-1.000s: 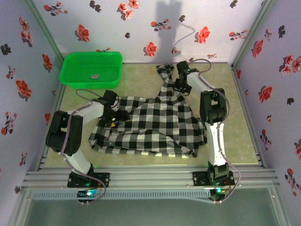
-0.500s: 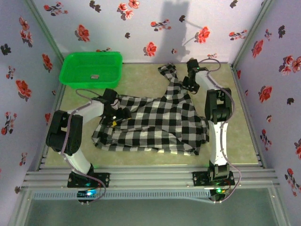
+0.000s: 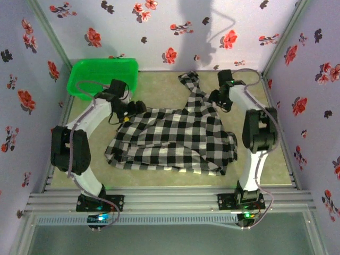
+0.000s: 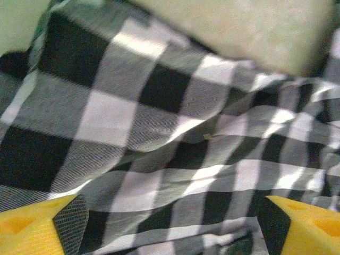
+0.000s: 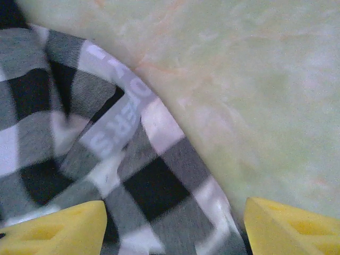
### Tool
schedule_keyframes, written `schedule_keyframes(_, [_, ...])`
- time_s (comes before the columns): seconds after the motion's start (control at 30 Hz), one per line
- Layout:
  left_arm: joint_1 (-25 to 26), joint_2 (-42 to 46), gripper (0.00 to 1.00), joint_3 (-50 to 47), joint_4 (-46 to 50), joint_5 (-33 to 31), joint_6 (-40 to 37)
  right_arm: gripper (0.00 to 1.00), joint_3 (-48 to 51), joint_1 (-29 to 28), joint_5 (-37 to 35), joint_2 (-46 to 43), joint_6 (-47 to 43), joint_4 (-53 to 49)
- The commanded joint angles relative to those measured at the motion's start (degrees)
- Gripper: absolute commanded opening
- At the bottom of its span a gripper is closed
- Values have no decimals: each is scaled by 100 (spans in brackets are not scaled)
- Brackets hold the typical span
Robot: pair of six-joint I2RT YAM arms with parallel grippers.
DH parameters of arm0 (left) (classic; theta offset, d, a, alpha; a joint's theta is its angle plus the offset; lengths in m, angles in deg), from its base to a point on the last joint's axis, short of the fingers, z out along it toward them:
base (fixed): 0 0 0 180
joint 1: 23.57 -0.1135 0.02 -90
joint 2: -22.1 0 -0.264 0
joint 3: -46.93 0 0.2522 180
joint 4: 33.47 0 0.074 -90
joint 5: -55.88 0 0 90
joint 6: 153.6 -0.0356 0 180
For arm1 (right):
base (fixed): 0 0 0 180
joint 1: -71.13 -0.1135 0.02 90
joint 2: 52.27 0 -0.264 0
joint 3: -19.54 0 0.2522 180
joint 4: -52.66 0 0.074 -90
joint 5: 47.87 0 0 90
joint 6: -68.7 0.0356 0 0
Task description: Fold and stack the long sleeve shirts
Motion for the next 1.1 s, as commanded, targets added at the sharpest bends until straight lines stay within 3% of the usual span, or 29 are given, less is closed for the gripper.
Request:
schedule_keyframes(0.0, [-226,-139,85,-644,56,-72,-142,71,724,-91,-403,-921,209,-312])
schedule_keyframes(0.17, [-228,-264,84,-1188,-316,-215,19,66,2251,-217,163,-1712,1147,-38])
schedule_keyframes(0.33, [-161,-151,84,-1754,-525,-238,281,63,3565,-456,98,-2060,2097,523])
schedule_keyframes(0.5, [136,17,83,-2311,-604,-191,594,62,4058,-546,-689,-2050,2674,121])
schedule_keyframes(0.77, [536,642,84,-2894,-442,-90,1107,65,3958,-530,-2036,-2060,2755,-981])
schedule_keyframes(0.9, [592,1158,85,-2516,144,-132,1016,66,3785,-535,-2234,-2062,2566,-1185])
schedule_keyframes(1.07, [442,1100,88,-775,1206,-708,-24,71,3564,-538,-2095,-2342,2012,-1059])
